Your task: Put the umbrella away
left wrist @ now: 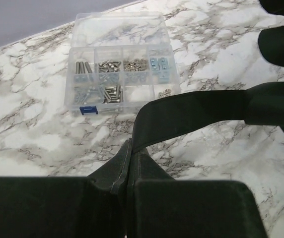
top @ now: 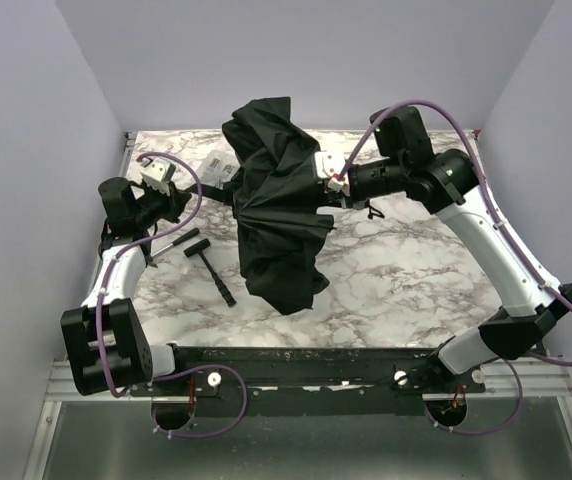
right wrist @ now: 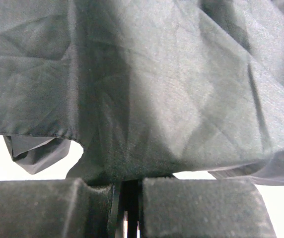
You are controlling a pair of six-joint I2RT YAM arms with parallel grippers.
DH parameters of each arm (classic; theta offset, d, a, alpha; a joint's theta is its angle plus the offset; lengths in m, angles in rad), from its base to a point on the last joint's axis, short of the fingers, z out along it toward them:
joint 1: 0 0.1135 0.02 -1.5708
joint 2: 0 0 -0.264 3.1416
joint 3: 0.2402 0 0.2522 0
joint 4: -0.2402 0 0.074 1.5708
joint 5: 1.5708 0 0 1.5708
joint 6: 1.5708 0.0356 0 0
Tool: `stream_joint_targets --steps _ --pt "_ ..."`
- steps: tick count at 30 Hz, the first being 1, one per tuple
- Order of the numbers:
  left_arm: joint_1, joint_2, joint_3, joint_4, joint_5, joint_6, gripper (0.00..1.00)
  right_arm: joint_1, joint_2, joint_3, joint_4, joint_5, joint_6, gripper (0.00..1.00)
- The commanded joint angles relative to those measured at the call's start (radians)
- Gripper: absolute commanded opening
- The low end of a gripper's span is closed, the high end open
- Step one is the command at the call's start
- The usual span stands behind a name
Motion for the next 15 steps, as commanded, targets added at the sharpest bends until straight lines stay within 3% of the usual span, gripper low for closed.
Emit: stream_joint_targets --steps 1,11,15 --pt "0.011 -0.066 -0.023 -0.045 -0.078 0.023 0.0 0.008 -0.076 -0.028 0.132 -0.03 0.046 0.0" --pt "0.021 -0.242 -0.158 -0.051 -0.166 0.007 0.0 0.008 -0.183 -0.214 0.319 0.132 0.139 0.0" --pt "0.02 -0.304 -0.192 -0.049 -0.163 -0.016 0.0 0.008 -0.19 -0.239 0.312 0.152 0.127 0.0"
